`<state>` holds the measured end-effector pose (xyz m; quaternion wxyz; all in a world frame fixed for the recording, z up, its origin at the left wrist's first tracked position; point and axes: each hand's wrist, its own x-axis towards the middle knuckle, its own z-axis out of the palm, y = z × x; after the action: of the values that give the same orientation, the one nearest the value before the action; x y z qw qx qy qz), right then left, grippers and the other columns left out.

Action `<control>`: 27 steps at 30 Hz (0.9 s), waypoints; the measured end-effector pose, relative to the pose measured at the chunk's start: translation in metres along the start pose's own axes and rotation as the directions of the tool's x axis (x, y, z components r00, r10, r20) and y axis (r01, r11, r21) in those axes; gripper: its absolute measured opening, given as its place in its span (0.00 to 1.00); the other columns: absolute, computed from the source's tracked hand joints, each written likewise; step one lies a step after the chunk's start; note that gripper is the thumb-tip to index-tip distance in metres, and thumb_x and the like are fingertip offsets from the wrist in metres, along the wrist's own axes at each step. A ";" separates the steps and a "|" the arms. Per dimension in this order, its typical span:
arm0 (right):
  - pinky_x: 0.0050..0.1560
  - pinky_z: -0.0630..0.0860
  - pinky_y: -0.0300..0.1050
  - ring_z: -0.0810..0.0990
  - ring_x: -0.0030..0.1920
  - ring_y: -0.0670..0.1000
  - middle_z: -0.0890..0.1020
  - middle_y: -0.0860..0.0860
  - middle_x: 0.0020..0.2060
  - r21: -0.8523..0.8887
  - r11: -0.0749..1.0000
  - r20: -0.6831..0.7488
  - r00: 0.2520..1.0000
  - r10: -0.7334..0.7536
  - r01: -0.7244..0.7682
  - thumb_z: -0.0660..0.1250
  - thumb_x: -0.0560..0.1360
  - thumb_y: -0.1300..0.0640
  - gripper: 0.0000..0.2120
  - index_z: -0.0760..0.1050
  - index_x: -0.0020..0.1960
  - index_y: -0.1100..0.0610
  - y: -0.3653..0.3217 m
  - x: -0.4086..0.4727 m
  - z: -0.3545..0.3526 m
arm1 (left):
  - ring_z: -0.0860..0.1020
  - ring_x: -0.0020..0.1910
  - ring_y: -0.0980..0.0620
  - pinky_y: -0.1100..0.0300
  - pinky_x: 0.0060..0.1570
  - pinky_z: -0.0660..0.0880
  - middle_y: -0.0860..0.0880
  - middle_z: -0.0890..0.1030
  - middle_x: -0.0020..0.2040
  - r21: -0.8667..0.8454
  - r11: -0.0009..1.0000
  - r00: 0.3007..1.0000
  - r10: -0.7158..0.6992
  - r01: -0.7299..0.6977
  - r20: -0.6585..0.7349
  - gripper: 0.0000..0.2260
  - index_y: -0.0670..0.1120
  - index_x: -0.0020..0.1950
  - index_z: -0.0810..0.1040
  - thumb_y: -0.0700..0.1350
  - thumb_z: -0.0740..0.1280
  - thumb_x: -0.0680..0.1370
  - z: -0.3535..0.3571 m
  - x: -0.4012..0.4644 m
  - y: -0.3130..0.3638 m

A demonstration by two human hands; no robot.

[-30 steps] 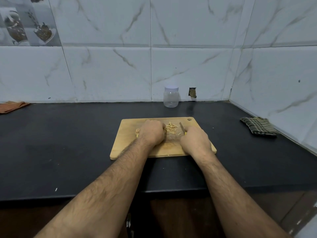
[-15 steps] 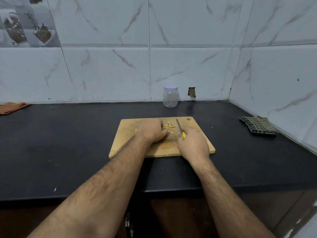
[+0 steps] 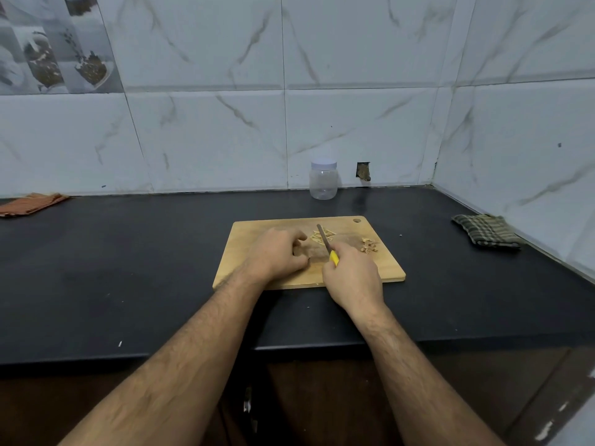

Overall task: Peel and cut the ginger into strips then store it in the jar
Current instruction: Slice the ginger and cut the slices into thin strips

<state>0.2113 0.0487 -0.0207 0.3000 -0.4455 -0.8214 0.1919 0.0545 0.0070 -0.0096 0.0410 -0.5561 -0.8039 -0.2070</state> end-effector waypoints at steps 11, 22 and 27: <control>0.49 0.78 0.47 0.80 0.55 0.52 0.83 0.48 0.56 0.077 0.996 -0.038 0.999 -0.030 0.033 0.60 0.78 0.56 0.19 0.75 0.69 0.50 -0.007 -0.016 0.005 | 0.77 0.63 0.53 0.59 0.64 0.73 0.52 0.80 0.65 -0.084 0.996 0.997 -0.027 0.033 0.077 0.22 0.50 0.70 0.76 0.48 0.68 0.75 -0.010 -0.012 -0.012; 0.53 0.79 0.48 0.80 0.55 0.51 0.83 0.49 0.57 0.116 0.992 -0.052 0.998 -0.036 0.042 0.61 0.78 0.56 0.19 0.76 0.68 0.52 -0.009 -0.018 0.003 | 0.75 0.66 0.54 0.56 0.68 0.70 0.52 0.78 0.67 -0.194 0.975 0.993 -0.100 0.110 0.060 0.25 0.49 0.71 0.75 0.48 0.74 0.75 -0.003 -0.014 -0.021; 0.50 0.78 0.46 0.80 0.54 0.52 0.83 0.49 0.56 0.086 0.996 -0.045 0.999 -0.025 0.029 0.61 0.78 0.57 0.19 0.76 0.68 0.52 -0.011 -0.019 0.002 | 0.76 0.66 0.53 0.55 0.67 0.71 0.51 0.79 0.67 -0.192 0.972 0.991 -0.133 0.134 0.019 0.24 0.49 0.71 0.75 0.47 0.74 0.76 0.001 -0.015 -0.021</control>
<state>0.2108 0.0269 -0.0217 0.3396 -0.4250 -0.8115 0.2136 0.0413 -0.0122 -0.0207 -0.0295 -0.5028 -0.8157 -0.2846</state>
